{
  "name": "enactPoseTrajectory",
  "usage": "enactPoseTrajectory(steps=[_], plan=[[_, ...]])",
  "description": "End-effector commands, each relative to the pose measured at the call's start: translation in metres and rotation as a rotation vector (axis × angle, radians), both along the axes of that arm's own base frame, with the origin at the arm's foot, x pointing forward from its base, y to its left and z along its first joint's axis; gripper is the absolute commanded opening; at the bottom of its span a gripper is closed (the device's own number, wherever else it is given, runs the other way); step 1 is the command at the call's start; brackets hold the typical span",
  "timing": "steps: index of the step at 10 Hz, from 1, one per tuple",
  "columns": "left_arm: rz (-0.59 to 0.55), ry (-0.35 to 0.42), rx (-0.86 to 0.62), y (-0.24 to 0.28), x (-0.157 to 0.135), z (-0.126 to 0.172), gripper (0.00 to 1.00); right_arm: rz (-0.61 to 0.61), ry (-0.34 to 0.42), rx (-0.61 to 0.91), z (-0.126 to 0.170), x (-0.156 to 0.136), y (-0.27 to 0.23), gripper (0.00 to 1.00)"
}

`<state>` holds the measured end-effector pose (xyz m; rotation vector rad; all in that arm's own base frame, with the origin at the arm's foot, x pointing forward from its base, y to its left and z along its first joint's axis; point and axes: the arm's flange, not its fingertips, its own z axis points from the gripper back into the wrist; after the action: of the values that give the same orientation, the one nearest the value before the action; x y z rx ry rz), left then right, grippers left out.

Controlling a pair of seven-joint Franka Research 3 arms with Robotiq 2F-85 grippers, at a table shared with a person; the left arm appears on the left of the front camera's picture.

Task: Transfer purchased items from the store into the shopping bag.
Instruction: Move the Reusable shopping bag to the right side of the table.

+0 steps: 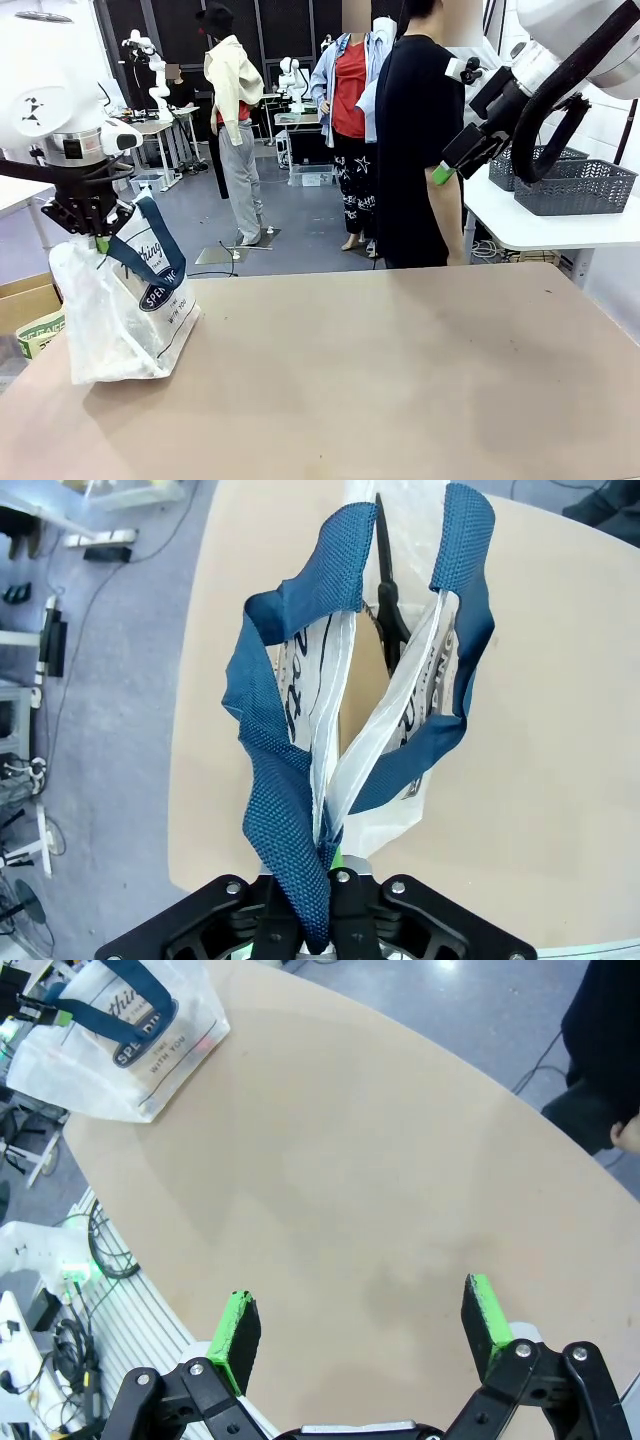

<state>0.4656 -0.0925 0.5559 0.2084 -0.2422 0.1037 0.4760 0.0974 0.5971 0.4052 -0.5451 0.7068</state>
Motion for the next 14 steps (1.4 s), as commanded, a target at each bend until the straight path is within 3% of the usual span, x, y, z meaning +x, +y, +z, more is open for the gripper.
enactPoseTrajectory(steps=[1, 14], plan=[[0.006, -0.013, 0.016, 0.0037, 0.0012, 0.0038, 0.00, 0.003, -0.017, -0.010, -0.0055, -0.0030, -0.0014, 1.00], [0.006, -0.013, 0.016, 0.0037, 0.0012, 0.0038, 0.00, 0.003, -0.017, -0.010, -0.0055, -0.0030, -0.0014, 1.00]])
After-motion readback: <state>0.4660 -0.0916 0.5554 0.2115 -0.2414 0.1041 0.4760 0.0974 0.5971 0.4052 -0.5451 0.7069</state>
